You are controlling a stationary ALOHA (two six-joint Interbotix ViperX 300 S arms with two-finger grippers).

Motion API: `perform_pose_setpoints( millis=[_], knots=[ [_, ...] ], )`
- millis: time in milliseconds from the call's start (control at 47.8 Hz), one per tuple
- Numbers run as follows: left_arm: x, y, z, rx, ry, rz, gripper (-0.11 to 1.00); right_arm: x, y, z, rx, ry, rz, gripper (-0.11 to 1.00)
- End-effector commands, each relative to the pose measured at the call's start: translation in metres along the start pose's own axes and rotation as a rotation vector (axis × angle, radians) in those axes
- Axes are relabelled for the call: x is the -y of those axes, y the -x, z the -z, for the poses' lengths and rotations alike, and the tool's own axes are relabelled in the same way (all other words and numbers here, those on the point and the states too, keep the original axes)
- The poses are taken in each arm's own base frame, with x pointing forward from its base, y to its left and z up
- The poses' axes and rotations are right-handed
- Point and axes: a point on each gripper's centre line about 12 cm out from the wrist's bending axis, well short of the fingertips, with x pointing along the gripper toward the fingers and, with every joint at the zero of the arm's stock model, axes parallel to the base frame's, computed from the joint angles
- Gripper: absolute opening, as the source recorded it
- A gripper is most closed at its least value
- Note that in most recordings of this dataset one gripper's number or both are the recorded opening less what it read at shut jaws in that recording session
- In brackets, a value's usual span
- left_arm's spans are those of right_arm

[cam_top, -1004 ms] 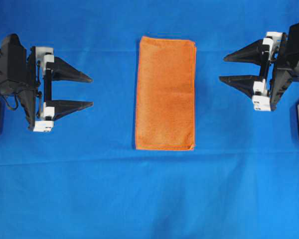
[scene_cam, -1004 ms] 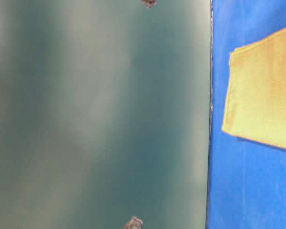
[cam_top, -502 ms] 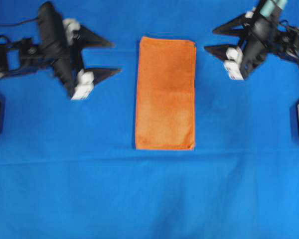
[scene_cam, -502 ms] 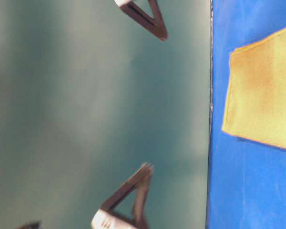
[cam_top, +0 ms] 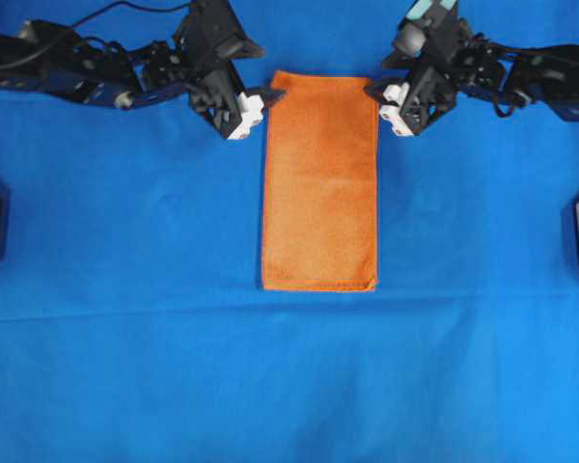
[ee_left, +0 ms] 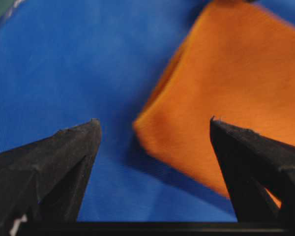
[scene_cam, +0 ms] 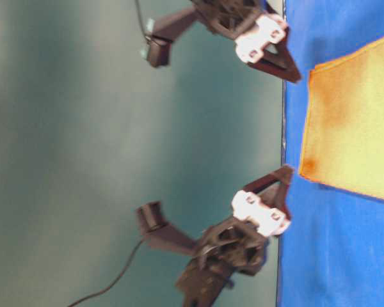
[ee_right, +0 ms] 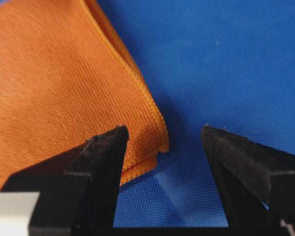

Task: Fold the orange towel.
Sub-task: 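Grasp the far corners of the strip with both grippers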

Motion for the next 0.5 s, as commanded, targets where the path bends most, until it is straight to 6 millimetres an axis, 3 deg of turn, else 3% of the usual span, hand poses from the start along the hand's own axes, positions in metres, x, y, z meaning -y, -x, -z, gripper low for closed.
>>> perform_pose_setpoints(
  millis=[0,230,335,397,481],
  knots=[
    [-0.004,-0.010,-0.003,0.015,0.005,-0.008,0.86,0.000,-0.005,-0.007,0.023,-0.005,-0.002,0.64],
    [-0.004,-0.020,0.008,-0.008,0.006,-0.008,0.86,0.001,-0.011,0.001,-0.005,-0.012,0.001,0.63],
    [-0.004,-0.021,0.009,-0.011,0.003,-0.008,0.80,0.001,-0.012,0.001,-0.005,-0.012,0.001,0.59],
    [-0.003,-0.021,0.009,-0.012,0.000,-0.005,0.72,0.001,-0.012,0.001,-0.003,-0.012,0.000,0.47],
    [0.001,-0.021,0.009,-0.012,-0.012,0.002,0.50,0.000,-0.012,-0.001,0.004,-0.020,-0.002,0.25]
  ],
)
